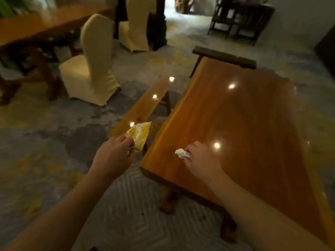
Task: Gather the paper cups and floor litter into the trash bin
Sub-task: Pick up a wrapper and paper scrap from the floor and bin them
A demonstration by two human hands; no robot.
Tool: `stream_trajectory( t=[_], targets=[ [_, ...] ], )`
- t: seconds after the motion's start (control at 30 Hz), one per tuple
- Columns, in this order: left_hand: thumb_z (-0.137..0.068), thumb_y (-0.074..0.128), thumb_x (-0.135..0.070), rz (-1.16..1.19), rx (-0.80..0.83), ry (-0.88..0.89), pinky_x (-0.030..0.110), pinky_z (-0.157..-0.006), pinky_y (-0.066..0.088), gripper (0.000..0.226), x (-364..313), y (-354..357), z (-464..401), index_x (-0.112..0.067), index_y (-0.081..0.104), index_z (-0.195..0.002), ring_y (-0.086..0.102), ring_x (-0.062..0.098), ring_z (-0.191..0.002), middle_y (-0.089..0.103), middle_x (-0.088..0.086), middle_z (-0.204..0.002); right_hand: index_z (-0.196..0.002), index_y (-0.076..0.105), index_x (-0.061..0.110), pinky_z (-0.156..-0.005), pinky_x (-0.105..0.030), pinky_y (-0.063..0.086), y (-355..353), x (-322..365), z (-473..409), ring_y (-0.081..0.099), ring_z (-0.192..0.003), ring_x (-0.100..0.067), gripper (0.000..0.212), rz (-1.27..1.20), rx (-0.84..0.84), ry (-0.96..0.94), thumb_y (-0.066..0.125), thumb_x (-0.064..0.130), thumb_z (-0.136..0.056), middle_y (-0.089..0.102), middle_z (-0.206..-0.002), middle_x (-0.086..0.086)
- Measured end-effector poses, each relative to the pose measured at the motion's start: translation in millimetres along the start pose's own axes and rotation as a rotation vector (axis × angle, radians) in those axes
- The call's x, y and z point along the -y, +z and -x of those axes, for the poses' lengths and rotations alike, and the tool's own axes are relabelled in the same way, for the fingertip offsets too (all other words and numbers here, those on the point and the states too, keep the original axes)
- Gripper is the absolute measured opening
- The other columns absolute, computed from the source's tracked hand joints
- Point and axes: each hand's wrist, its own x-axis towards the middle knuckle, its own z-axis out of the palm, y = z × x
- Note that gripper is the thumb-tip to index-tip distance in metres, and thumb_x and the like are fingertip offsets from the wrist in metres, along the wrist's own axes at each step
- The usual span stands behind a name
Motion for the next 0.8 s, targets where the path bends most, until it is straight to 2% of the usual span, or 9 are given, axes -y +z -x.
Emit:
stream_trajectory(
  t=[0.2,0.33,0.47,0.57,0.8],
  targets=[
    [-0.086,0.067,-0.029,0.021,0.004,0.192,0.027,-0.062,0.04,0.012,-189.0,11.0,-28.8,-0.024,0.064,-0.097,0.057,0.015,-0.083,0.065,-0.003,-0.097,-0.109,0.063,0.026,-0.07,-0.026,0.052,-86.5,-132.4,112.4,0.053,-0.087,-0.01,0.022,0.027,-0.134,0.181,0.064,0.037,-0.09,0.059,-0.103,0.007],
    [-0.09,0.06,-0.033,0.068,0.035,0.302,0.026,-0.067,0.039,0.012,-321.3,37.4,-37.3,-0.028,0.06,-0.1,0.048,0.008,-0.086,0.062,-0.005,-0.102,-0.105,0.063,0.024,-0.071,-0.025,0.047,-136.4,-219.8,204.4,0.057,-0.09,-0.013,0.019,0.048,-0.2,0.288,0.065,0.034,-0.089,0.058,-0.101,0.005],
    [-0.09,0.058,-0.035,0.11,0.042,0.478,0.026,-0.065,0.04,0.011,-450.8,54.8,-41.6,-0.028,0.06,-0.098,0.048,0.009,-0.085,0.06,-0.006,-0.099,-0.101,0.063,0.019,-0.065,-0.031,0.042,-181.0,-300.7,294.6,0.056,-0.092,-0.022,0.016,0.066,-0.257,0.467,0.062,0.031,-0.09,0.056,-0.101,-0.001],
    [-0.087,0.061,-0.034,0.101,0.046,0.61,0.027,-0.063,0.047,0.011,-535.8,69.5,-45.8,-0.026,0.061,-0.096,0.053,0.013,-0.082,0.062,-0.005,-0.094,-0.103,0.062,0.019,-0.066,-0.032,0.039,-205.6,-356.4,351.5,0.052,-0.097,-0.022,0.016,0.082,-0.29,0.583,0.058,0.031,-0.093,0.054,-0.103,-0.002],
    [-0.083,0.067,-0.024,0.189,0.056,0.827,0.035,-0.058,0.049,0.008,-713.6,116.4,-56.1,-0.022,0.06,-0.086,0.055,0.023,-0.075,0.06,0.0,-0.083,-0.109,0.061,0.018,-0.08,-0.042,0.051,-244.6,-476.2,455.4,0.052,-0.103,-0.024,0.021,0.086,-0.32,0.816,0.058,0.032,-0.093,0.055,-0.109,-0.004]
  ],
)
